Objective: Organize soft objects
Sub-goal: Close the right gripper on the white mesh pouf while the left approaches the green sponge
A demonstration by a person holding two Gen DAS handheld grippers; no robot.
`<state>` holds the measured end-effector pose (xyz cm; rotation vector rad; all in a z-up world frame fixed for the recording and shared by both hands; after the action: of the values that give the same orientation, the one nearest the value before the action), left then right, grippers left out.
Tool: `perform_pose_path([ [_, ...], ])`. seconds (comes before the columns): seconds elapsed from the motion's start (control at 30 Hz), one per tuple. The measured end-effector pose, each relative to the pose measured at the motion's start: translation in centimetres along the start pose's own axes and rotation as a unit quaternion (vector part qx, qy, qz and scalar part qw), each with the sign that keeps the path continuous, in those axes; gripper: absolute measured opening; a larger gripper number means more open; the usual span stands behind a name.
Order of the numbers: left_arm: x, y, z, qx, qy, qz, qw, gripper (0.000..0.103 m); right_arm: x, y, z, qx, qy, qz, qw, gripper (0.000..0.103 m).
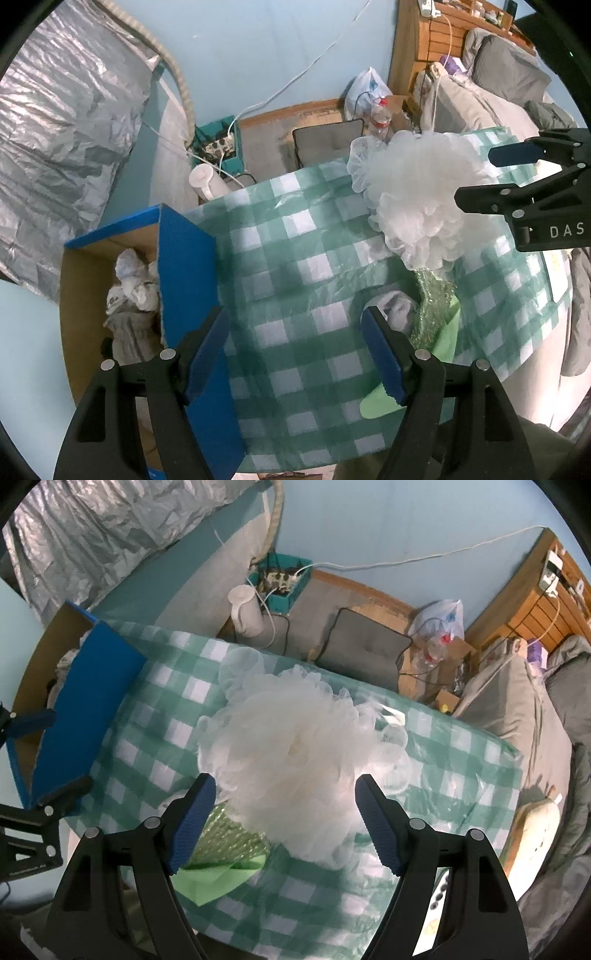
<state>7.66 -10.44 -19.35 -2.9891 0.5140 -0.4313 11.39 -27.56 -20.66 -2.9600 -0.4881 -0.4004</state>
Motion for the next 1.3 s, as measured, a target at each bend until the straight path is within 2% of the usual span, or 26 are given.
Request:
perform_pose_path([
  [0.2, 1.0, -0.1, 1.6, 0.000, -0.011, -0.015, 0.9998, 0.075, 1.4, 0.3, 1.9, 0.009, -0.017, -0.011, 1.000, 0.078],
  [0.5, 1.4, 0.3, 3.3, -0.018, -0.034, -0.040, 0.9984, 0.075, 2.8, 0.7, 6.0, -0.018, -0.051, -0.044, 0.998, 0.084],
  [0.8, 1.3, 0.4, 4.5, -0.017, -0.049, -0.049, 0.9974, 0.075, 2.3, 0.9, 9.0, -0.023, -0.084, -0.059, 0.994, 0.092],
  [1.3, -0.1, 0.6, 4.8, -0.023, -0.061, -0.048, 0.9968, 0.075, 0.9, -0.1, 11.9, -0.045, -0.111, -0.060, 0.991, 0.095],
])
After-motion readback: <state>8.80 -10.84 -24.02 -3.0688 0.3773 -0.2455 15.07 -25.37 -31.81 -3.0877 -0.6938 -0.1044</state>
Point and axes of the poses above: each gripper's, at about its wrist camera, not at the fingertips, and z roughly the way its jaws point, y to its right, x to its top, the point moved 1 cm from there along z, roughly the way its jaws point, and after that the axes turned 5 degrees about -z, right-handed, at the moved point
